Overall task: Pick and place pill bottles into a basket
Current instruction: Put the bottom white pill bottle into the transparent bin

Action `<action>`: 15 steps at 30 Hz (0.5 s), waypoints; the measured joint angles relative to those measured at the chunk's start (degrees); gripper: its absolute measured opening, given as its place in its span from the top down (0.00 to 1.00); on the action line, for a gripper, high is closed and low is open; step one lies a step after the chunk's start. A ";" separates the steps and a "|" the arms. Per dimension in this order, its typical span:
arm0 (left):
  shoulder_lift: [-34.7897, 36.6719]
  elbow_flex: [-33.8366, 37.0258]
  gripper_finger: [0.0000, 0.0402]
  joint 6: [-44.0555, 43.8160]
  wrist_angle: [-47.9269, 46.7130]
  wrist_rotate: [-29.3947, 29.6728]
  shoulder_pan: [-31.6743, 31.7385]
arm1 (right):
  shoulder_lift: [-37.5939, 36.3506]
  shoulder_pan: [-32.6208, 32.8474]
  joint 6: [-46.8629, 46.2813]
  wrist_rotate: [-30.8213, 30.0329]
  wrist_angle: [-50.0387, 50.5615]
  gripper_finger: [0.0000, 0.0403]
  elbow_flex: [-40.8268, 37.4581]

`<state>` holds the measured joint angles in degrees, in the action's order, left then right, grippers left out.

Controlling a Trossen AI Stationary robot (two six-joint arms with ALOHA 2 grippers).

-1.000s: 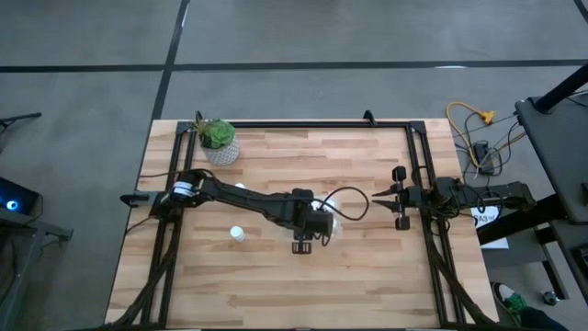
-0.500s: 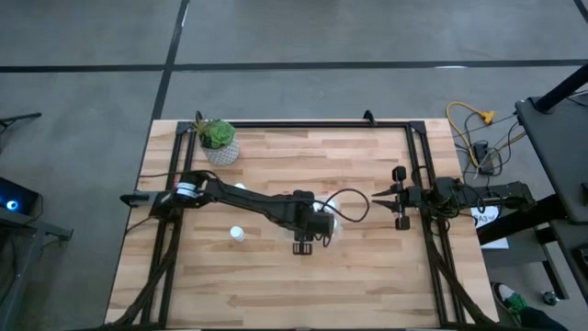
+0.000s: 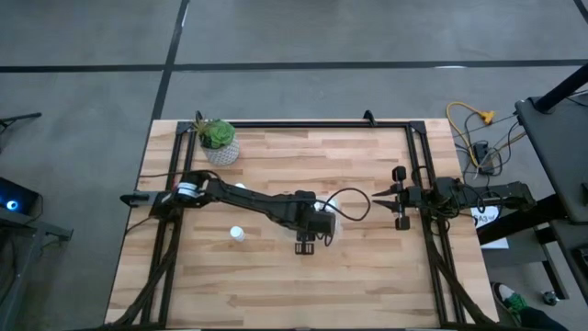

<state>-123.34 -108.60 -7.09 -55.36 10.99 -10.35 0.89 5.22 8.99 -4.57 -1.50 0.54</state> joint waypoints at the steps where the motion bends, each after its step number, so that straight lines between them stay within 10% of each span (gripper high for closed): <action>1: -0.05 0.00 0.65 0.00 0.01 0.00 0.02 | 0.00 -0.01 0.00 -0.01 0.00 0.85 0.00; 15: -0.08 0.24 0.65 0.02 1.18 -0.23 0.15 | 0.00 -0.01 0.00 -0.01 0.00 0.85 0.00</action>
<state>-123.42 -108.36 -7.07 -54.18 10.76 -10.20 0.89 5.21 8.99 -4.58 -1.50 0.54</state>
